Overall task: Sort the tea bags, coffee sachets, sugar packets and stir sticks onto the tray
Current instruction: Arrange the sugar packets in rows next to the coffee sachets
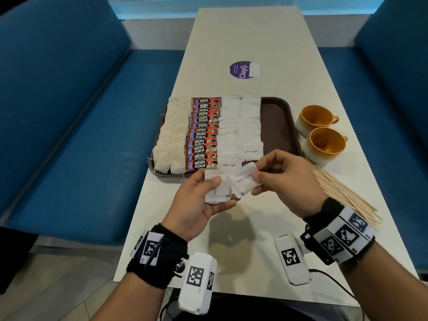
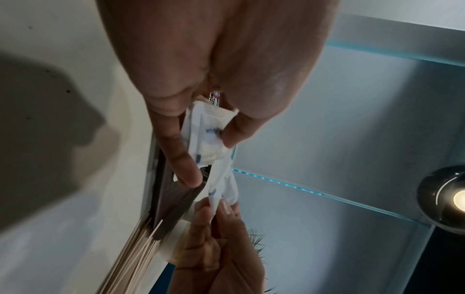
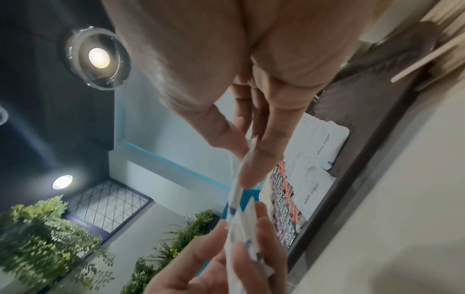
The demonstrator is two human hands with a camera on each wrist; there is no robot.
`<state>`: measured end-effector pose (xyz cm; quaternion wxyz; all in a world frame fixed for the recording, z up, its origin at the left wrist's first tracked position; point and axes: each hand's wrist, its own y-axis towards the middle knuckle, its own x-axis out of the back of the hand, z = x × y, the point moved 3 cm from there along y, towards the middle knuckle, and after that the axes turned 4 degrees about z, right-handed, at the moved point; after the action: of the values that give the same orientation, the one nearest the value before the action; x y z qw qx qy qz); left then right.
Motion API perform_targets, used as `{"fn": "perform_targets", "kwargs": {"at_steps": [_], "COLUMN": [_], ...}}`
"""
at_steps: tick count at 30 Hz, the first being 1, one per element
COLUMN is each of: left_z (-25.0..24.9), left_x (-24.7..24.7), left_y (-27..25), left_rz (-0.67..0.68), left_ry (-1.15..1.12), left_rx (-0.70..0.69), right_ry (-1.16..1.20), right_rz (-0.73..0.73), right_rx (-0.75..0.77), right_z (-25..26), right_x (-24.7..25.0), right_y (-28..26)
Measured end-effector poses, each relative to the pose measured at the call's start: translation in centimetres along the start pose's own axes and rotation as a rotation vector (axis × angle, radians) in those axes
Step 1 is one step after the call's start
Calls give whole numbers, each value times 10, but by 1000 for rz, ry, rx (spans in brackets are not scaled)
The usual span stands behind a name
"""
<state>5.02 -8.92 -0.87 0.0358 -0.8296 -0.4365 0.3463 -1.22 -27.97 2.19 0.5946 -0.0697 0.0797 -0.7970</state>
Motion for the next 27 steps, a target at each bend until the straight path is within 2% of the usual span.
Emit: {"fn": "perform_targets", "kwargs": {"at_steps": [5,12,16,19,23,27], "left_z": [5,7,2,-1,0,5], "left_x": [-3,-4,1,7,13,16], "left_y": [6,16,20,20,19,18], "left_rz": [20,-76,-141,-181,-190,-161], "left_ry": [25,236,221,165,68,24], "left_rx": [4,-20,-37,-18,27,74], "right_ry": [143,-134,-336,-577,-577,-766], "right_rz": [67,185,211,124,-31,45], "right_rx": [-47,-96,-105,-73,-57,-124], "right_z": [-1,-7,-8,-8,-4,-8], "right_x": [-9,-10,0,19,38,36], "right_y": [0,-3,5,25,61,93]}}
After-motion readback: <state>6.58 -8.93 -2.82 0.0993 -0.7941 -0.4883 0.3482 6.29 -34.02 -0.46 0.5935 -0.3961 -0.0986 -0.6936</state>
